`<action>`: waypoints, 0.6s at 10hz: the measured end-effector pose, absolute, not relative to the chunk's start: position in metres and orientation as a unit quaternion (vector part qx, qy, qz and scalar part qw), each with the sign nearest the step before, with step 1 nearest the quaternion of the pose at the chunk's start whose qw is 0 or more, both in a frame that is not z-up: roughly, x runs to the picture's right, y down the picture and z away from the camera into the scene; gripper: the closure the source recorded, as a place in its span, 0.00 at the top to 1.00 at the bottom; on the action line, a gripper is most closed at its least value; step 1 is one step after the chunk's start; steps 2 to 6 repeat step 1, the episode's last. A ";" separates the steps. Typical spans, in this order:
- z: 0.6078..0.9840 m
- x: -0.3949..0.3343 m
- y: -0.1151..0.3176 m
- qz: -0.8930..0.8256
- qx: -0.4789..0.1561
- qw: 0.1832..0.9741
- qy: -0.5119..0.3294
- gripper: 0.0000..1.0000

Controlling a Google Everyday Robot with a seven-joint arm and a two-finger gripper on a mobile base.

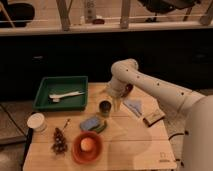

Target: Stack cups on top of each other

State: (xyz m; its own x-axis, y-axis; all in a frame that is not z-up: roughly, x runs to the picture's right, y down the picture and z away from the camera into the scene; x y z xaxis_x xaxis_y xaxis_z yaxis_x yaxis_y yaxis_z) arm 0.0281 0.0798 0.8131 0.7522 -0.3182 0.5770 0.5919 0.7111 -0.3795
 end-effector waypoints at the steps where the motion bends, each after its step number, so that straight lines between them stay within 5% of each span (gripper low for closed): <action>1: 0.813 0.028 0.080 -0.255 -0.282 0.893 -0.243 0.80; 6: 0.813 0.028 0.080 -0.255 -0.282 0.893 -0.243 0.80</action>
